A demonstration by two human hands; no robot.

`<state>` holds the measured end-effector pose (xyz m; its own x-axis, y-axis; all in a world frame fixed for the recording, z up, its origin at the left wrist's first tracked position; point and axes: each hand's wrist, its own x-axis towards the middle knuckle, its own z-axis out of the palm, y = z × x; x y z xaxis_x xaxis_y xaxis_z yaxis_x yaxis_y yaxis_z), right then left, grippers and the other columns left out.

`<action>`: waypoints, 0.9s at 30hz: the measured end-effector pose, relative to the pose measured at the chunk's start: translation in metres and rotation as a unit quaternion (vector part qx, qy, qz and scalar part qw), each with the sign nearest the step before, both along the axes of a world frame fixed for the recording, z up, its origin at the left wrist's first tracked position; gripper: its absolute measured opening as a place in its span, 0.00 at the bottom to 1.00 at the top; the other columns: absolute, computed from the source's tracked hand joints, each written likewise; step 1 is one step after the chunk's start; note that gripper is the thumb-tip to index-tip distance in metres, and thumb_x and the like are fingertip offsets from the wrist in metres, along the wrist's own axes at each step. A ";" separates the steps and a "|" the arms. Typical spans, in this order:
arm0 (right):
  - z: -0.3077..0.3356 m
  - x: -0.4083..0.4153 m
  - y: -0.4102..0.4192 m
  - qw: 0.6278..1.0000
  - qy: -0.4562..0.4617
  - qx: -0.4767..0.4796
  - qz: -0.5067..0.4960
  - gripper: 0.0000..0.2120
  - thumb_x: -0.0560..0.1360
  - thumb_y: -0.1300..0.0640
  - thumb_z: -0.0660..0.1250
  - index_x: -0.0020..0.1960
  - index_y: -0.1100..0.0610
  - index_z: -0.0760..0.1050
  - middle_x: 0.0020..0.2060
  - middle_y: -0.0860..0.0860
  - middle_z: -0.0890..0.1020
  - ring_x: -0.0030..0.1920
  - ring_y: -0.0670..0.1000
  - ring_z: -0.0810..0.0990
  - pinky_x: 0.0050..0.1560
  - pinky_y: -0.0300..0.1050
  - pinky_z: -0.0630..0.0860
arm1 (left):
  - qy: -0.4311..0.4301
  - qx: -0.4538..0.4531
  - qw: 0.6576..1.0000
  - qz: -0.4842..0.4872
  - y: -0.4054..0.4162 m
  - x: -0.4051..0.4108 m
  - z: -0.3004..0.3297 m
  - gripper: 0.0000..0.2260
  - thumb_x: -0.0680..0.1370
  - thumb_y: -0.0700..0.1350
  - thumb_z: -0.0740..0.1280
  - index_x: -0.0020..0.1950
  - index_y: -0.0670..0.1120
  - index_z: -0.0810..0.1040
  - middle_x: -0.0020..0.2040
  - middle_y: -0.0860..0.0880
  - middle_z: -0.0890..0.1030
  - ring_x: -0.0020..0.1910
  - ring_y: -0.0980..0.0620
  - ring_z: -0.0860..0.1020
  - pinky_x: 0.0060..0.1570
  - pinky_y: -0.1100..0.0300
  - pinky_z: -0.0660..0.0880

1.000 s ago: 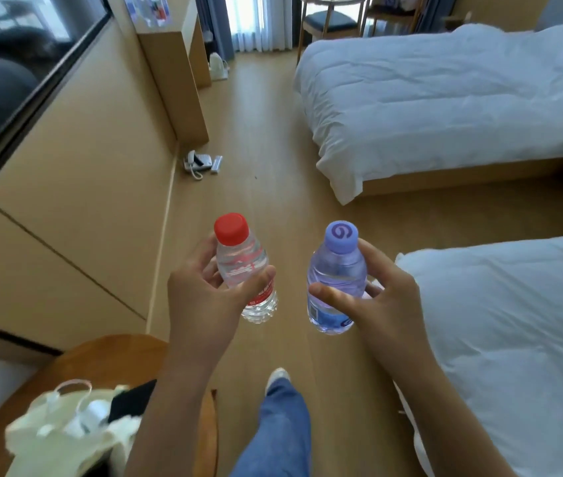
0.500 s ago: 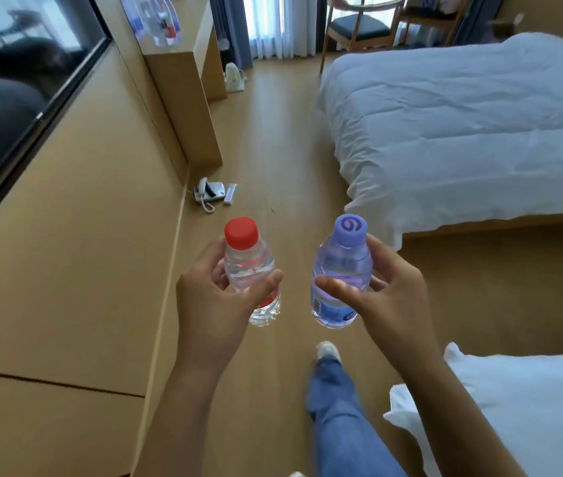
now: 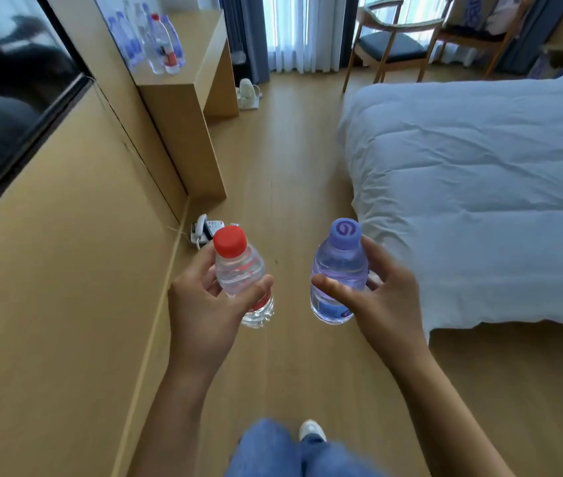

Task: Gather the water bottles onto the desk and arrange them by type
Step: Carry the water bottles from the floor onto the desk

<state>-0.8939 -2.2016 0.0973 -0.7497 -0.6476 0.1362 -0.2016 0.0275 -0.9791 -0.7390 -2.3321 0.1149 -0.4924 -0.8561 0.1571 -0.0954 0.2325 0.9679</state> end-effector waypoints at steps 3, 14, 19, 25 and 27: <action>0.000 -0.044 -0.049 1.000 0.005 0.001 0.004 0.28 0.63 0.51 0.80 0.61 0.53 0.79 0.50 0.44 0.86 0.51 0.42 0.84 0.50 0.34 0.78 | 0.007 -0.001 1.000 0.009 -0.047 -0.038 0.000 0.22 0.66 0.38 0.81 0.56 0.52 0.81 0.47 0.58 0.86 0.46 0.58 0.84 0.45 0.67 0.79; -0.013 -0.182 -0.286 0.999 0.022 -0.017 0.030 0.26 0.65 0.50 0.81 0.61 0.50 0.79 0.49 0.42 0.85 0.50 0.43 0.85 0.50 0.36 0.79 | 0.018 -0.008 1.000 -0.003 -0.285 -0.196 0.000 0.22 0.66 0.37 0.80 0.55 0.54 0.80 0.47 0.57 0.86 0.46 0.56 0.85 0.46 0.64 0.80; 0.004 -0.241 -0.395 0.998 0.047 -0.025 0.025 0.31 0.63 0.45 0.79 0.64 0.51 0.78 0.52 0.39 0.84 0.52 0.40 0.83 0.50 0.29 0.76 | 0.033 -0.021 0.999 0.002 -0.396 -0.262 0.015 0.23 0.66 0.37 0.80 0.59 0.44 0.80 0.48 0.54 0.86 0.47 0.55 0.85 0.47 0.65 0.80; 0.002 -0.310 -0.490 0.998 0.032 -0.006 0.046 0.30 0.63 0.47 0.80 0.63 0.52 0.79 0.50 0.43 0.86 0.51 0.43 0.84 0.52 0.35 0.79 | 0.042 0.001 0.999 0.022 -0.485 -0.320 0.008 0.21 0.66 0.34 0.79 0.57 0.44 0.80 0.46 0.54 0.86 0.45 0.55 0.85 0.44 0.66 0.79; -0.003 -0.335 -0.523 0.998 0.025 -0.007 0.050 0.30 0.62 0.47 0.79 0.62 0.53 0.79 0.49 0.44 0.86 0.50 0.43 0.84 0.51 0.35 0.78 | 0.040 0.006 0.999 0.032 -0.512 -0.343 0.003 0.20 0.66 0.33 0.79 0.55 0.44 0.81 0.45 0.54 0.86 0.43 0.56 0.85 0.43 0.67 0.78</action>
<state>-1.2288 -2.7244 0.0946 -0.6729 -0.7171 0.1814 -0.2505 -0.0098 -0.9681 -1.0823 -2.8443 0.1181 -0.4238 -0.8872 0.1826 -0.0320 0.2161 0.9758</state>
